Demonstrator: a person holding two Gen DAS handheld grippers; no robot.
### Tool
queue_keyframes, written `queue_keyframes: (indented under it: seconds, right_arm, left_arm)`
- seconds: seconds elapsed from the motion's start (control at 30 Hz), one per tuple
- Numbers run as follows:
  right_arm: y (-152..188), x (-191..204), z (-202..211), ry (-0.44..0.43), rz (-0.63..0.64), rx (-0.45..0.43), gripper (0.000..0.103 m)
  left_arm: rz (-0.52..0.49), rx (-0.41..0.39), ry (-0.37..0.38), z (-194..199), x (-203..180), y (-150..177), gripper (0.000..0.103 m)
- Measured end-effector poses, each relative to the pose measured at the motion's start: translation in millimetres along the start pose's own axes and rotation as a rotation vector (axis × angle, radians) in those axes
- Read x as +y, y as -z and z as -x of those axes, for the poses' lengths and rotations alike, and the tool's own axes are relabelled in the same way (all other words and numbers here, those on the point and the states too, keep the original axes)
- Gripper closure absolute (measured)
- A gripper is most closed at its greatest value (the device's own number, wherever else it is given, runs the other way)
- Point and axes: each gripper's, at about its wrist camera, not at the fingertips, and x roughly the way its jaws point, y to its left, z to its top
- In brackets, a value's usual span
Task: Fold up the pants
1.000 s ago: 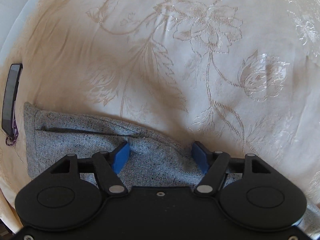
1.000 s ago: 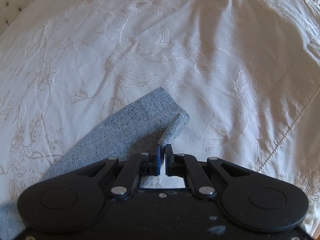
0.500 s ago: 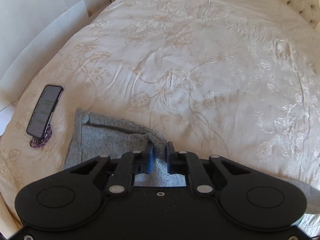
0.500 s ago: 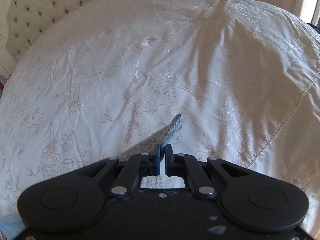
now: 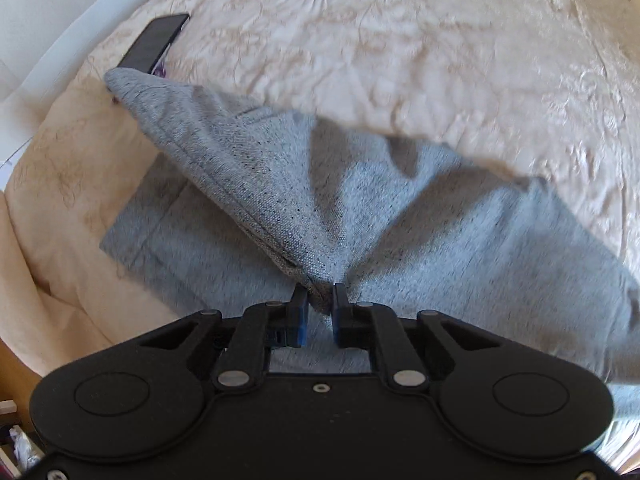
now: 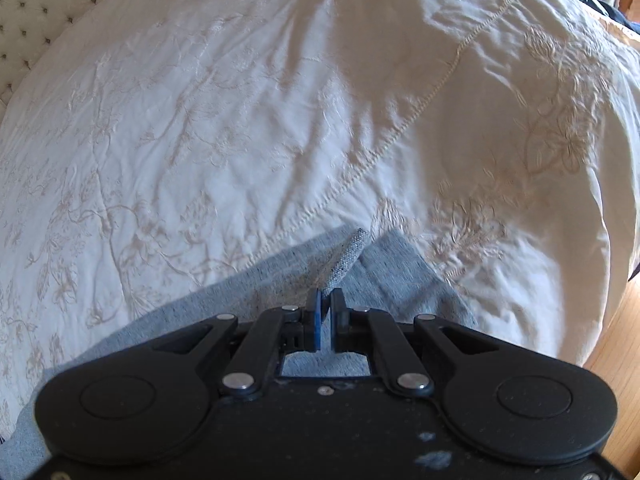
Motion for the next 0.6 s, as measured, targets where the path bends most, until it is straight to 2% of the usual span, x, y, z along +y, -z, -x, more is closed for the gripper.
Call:
queue_keyframes:
  seconds: [0.13, 0.23, 0.33, 0.4, 0.47, 0.53, 0.6]
  right_arm:
    - [34.6, -8.8, -14.7, 0.068, 0.054, 0.021, 0.098]
    - [41.1, -13.8, -10.1, 0.062, 0.005, 0.013, 0.099]
    - [39.1, -12.0, 8.3, 0.052, 0.010, -0.025, 0.099]
    - [37.3, -12.4, 21.3, 0.041, 0.018, -0.052, 0.099]
    - [36.3, -14.6, 26.5, 0.057, 0.039, -0.067, 0.099]
    - [38.6, -22.3, 11.0, 0.097, 0.036, -0.014, 0.099]
    - [45.0, -31.2, -8.1, 0.118, 0.008, 0.041, 0.099]
  left_arm:
    - [-0.002, 0.055, -0.021, -18.9, 1.6, 14.3, 0.088]
    - [-0.010, 0.010, 0.002, -3.9, 4.6, 7.9, 0.088]
    - [-0.038, -0.043, 0.024, 16.1, 8.2, -0.9, 0.088]
    - [-0.051, -0.050, 0.021, 21.0, 12.2, -3.4, 0.088]
    - [-0.069, -0.009, -0.001, 5.2, 15.6, 4.3, 0.088]
    - [-0.075, 0.071, -0.028, -22.7, 20.3, 13.3, 0.088]
    - [-0.109, 0.100, -0.051, -41.3, 19.2, 20.1, 0.088]
